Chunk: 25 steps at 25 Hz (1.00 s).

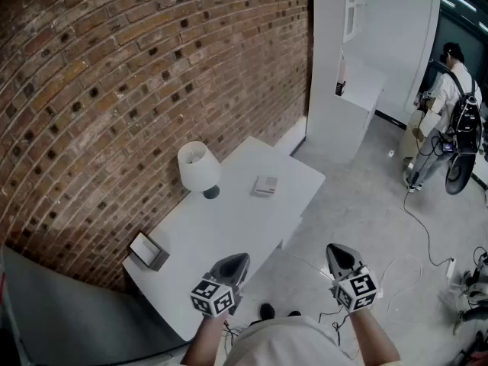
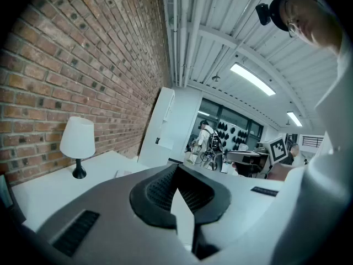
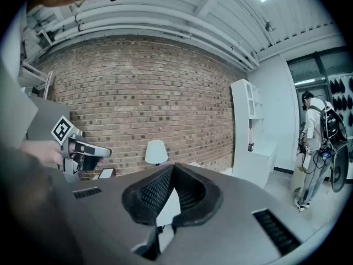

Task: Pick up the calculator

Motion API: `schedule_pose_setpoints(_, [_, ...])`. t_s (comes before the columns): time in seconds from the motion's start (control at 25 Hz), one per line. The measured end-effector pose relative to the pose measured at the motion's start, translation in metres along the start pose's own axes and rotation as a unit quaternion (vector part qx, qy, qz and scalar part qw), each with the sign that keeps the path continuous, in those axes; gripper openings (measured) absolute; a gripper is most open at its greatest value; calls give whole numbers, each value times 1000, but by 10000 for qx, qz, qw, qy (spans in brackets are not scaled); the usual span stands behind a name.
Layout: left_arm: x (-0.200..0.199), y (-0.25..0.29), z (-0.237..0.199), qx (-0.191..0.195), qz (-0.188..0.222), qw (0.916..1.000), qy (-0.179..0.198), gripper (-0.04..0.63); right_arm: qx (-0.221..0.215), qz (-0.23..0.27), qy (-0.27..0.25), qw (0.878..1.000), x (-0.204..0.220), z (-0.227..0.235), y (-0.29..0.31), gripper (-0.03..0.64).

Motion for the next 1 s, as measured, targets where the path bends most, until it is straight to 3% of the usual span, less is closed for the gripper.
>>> schedule_pose_setpoints(0.8, [10, -4, -5, -77, -21, 9999, -96, 14, -66, 27, 185, 9998, 5, -13, 3, 12])
schedule_pose_setpoints(1.0, [13, -4, -11, -109, -45, 9998, -165, 79, -64, 10, 191, 9998, 9, -13, 5, 11])
Point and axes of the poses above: the fingertips, and each gripper's own axes: y forward along the fingers, z to its right, x out of its underside, the point moved 2 cm from there along -y, backward along the fingers, and after that the axes turned 9 degrees about z, right-handed, at the moved point
